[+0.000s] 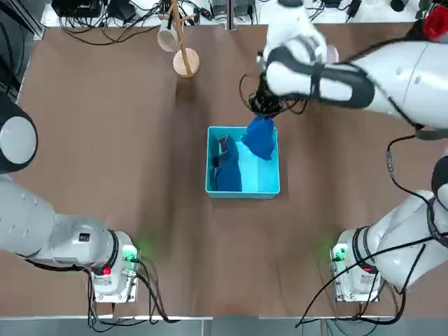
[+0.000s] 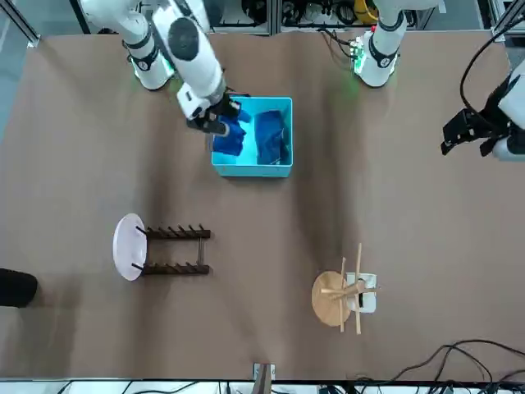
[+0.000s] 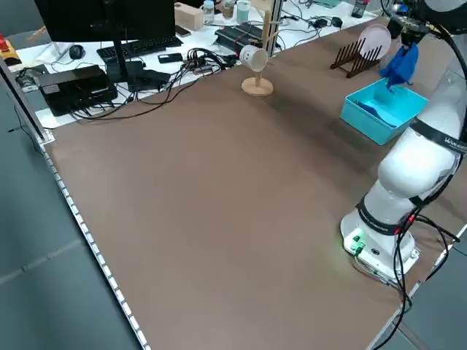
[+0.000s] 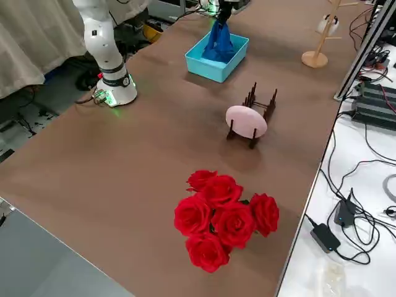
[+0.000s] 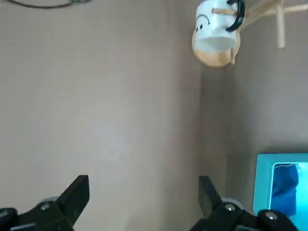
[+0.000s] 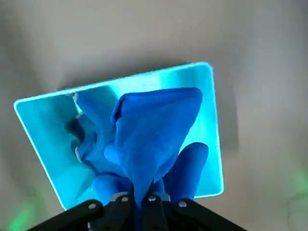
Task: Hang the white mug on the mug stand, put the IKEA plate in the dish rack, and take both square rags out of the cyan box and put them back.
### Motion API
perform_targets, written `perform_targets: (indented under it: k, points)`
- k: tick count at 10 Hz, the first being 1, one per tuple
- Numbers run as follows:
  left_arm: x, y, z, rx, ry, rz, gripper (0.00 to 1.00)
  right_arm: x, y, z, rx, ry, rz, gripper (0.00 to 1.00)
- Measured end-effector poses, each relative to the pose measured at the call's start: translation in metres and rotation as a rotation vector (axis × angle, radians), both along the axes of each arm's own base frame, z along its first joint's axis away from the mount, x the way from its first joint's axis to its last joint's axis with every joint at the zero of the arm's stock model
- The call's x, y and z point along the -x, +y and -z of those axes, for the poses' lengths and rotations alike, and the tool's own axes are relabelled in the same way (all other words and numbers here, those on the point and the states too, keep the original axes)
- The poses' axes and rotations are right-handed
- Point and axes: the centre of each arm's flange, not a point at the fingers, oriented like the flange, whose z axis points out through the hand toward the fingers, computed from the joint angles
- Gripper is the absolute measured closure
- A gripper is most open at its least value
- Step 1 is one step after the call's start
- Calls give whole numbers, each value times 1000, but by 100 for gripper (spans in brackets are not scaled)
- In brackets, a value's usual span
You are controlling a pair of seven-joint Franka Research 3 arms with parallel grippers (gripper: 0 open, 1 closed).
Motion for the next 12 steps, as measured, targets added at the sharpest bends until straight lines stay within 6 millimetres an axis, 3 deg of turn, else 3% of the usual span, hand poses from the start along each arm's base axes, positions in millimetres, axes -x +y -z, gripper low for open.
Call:
perform_targets:
  k: [2,4,9,10,12]
  points:
    - [-4,-1,9,-1,12,2,0,29,12,27,19,4,-23,96]
    - [-6,-5,6,3,-15,9,0,44,9,49,38,12,-35,96]
    - [-8,-8,3,6,-41,12,0,49,-8,79,76,-4,-38,95]
    - [-8,-8,3,6,-42,12,0,48,-10,79,76,-6,-34,84]
    - [-9,-8,2,6,-47,12,0,38,-17,78,71,-12,-7,51]
